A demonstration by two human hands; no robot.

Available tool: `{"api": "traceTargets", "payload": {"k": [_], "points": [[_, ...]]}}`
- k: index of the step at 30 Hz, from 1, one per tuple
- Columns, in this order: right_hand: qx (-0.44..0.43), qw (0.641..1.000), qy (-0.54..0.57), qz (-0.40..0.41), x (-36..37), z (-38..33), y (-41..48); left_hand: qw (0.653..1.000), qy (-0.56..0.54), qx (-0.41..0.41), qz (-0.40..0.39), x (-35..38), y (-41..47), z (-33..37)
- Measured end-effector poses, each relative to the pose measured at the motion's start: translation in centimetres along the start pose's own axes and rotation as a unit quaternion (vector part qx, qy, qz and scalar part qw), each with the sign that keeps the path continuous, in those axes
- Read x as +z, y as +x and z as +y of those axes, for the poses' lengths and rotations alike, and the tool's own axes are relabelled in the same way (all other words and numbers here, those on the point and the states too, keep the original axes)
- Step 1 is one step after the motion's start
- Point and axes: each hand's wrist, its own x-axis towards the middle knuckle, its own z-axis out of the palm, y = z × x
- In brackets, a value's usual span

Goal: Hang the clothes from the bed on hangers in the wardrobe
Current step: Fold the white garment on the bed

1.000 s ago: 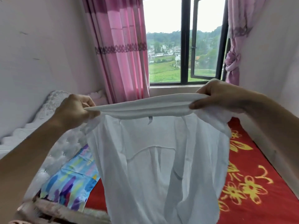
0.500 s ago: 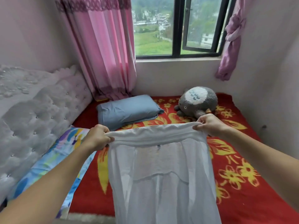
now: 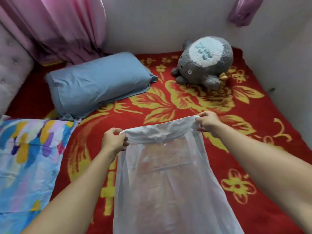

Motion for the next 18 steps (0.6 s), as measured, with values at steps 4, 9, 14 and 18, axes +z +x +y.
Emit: {"api": "traceTargets", "payload": {"k": [4, 9, 14, 18], "points": [[0.016, 1.000, 0.014, -0.012, 1.7, 5.6, 3.5, 0.995, 0.091, 0.025, -0.025, 4.2, 3.7, -3.8], [0.077, 0.991, -0.106, 0.007, -1.6, 17.8, 3.4, 0.985, 0.145, -0.002, -0.090, 11.3, 3.4, -7.5], [0.150, 0.957, -0.249, -0.009, -5.4, 30.2, 1.7, 0.966, 0.189, 0.017, -0.178, 21.9, 1.5, -8.6], [0.162, 0.951, -0.262, -0.040, -5.0, 37.9, 1.8, 0.900, 0.334, 0.219, -0.177, 30.7, 1.4, -9.1]]}}
